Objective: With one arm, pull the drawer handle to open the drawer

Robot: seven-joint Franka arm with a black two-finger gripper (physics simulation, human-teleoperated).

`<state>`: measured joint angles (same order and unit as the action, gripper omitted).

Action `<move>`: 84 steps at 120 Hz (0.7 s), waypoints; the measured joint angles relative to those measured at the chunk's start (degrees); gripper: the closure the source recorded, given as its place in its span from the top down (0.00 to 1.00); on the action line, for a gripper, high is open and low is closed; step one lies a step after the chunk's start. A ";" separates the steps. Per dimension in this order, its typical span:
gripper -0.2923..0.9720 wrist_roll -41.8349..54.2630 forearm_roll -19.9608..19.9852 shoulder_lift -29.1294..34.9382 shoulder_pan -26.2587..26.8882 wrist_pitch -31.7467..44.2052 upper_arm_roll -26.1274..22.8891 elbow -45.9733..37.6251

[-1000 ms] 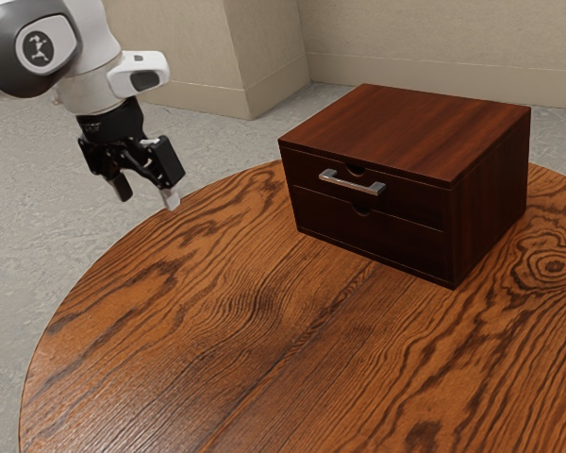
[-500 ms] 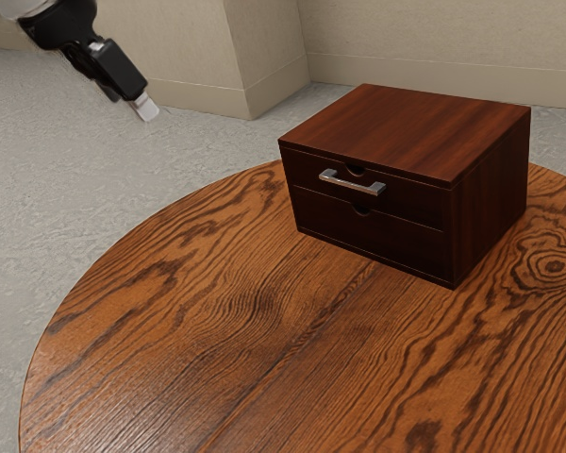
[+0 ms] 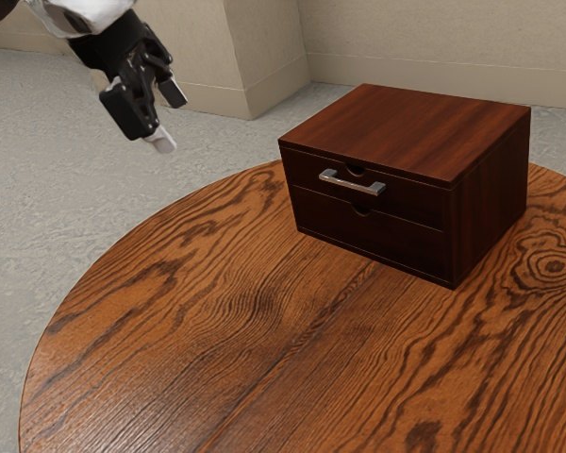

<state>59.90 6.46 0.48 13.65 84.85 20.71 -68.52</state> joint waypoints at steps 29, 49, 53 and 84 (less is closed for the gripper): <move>0.77 13.00 0.95 -0.31 0.54 9.48 -0.43 -8.39; 0.77 19.20 1.43 -2.63 -0.30 16.19 -1.29 -10.16; 0.77 20.15 1.54 -3.15 -0.54 17.19 -1.61 -10.20; 0.77 25.76 2.58 -8.86 0.22 22.85 -3.19 -10.25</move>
<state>85.66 9.04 -8.38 13.86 107.70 17.51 -78.77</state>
